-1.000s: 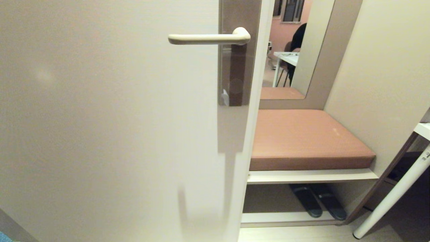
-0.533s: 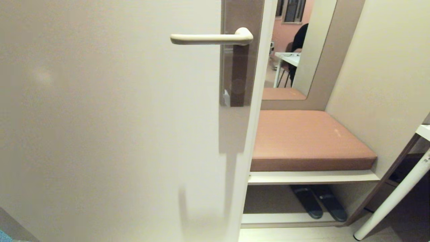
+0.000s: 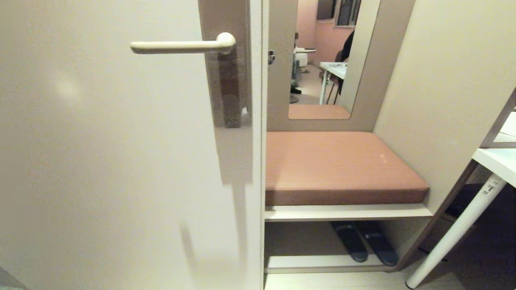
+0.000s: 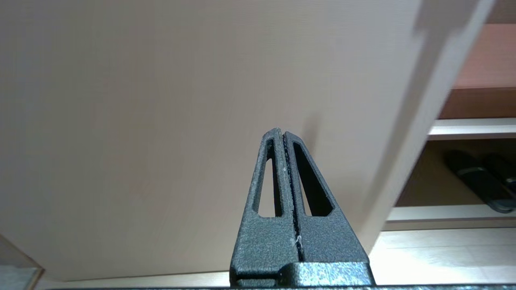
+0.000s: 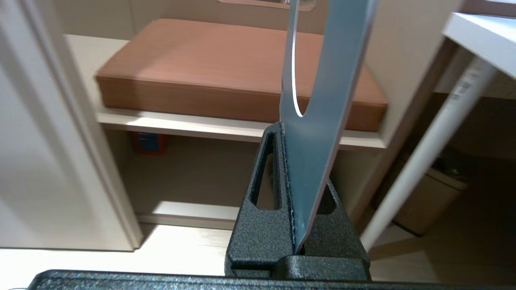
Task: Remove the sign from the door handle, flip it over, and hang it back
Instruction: Hand it to the other hand
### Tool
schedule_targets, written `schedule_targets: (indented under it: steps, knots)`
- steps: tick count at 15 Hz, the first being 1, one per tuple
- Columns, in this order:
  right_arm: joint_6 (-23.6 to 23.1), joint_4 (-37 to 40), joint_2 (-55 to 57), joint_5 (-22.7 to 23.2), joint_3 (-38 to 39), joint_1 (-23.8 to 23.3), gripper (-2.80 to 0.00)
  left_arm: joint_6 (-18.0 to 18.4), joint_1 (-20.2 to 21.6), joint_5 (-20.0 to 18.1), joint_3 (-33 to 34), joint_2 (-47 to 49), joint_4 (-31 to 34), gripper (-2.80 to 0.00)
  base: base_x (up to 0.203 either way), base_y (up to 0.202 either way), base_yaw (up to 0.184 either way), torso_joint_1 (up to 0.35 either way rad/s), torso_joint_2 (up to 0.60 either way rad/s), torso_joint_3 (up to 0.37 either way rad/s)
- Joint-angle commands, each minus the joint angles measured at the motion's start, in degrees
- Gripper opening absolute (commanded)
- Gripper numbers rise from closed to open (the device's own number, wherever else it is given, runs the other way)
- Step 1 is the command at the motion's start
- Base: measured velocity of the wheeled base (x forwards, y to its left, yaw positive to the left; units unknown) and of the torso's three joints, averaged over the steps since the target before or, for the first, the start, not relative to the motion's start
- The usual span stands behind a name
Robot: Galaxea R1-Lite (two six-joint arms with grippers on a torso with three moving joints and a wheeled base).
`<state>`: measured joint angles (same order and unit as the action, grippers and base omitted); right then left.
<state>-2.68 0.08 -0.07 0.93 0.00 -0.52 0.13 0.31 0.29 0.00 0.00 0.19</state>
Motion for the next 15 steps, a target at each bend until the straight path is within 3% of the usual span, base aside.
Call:
schedule_targets:
  steps: [1, 5, 15]
  knots:
    - [-0.05, 0.01, 0.07, 0.04, 0.00, 0.00, -2.80, 0.04, 0.04, 0.06, 0.00, 0.00, -0.01, -2.80, 0.000, -0.193, 0.001, 0.006, 0.00, 0.007]
    - [-0.05, 0.01, 0.07, 0.04, 0.00, 0.00, -2.80, 0.02, 0.04, 0.06, 0.00, 0.00, -0.01, -2.80, 0.000, -0.156, 0.000, 0.005, 0.00, 0.002]
    - [0.11, 0.00, 0.07, 0.14, 0.00, 0.00, -2.80, -0.66, 0.04, 0.32, 0.00, 0.00, -0.17, -2.80, 0.000, 0.000, 0.000, 0.000, 0.00, 0.000]
